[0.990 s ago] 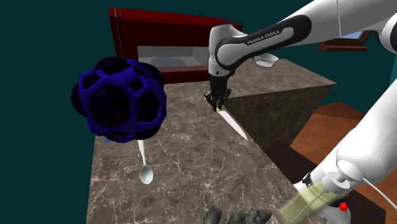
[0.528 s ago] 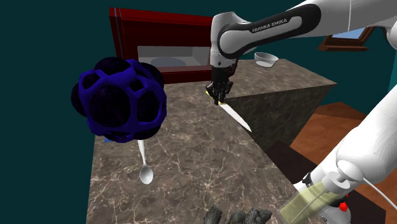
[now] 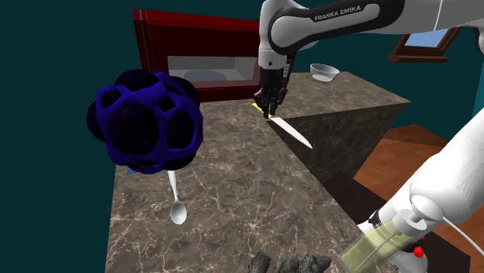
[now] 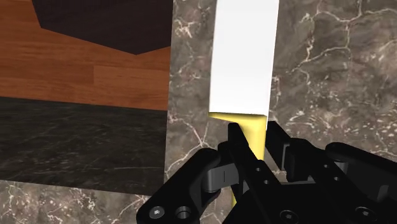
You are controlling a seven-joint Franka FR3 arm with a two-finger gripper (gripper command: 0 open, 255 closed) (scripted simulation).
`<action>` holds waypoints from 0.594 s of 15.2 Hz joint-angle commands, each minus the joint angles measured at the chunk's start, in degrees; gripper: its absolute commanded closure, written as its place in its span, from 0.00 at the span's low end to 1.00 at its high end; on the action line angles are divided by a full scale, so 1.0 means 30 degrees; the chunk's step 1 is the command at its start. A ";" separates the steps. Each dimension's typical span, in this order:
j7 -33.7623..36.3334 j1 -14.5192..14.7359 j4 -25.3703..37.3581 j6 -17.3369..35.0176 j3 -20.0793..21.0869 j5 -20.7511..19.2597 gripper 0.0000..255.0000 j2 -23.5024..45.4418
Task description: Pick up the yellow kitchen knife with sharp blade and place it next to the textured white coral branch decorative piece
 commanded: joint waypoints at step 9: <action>-0.0072 -0.0034 0.2192 -0.2558 -0.0040 0.0077 1.00 -0.0371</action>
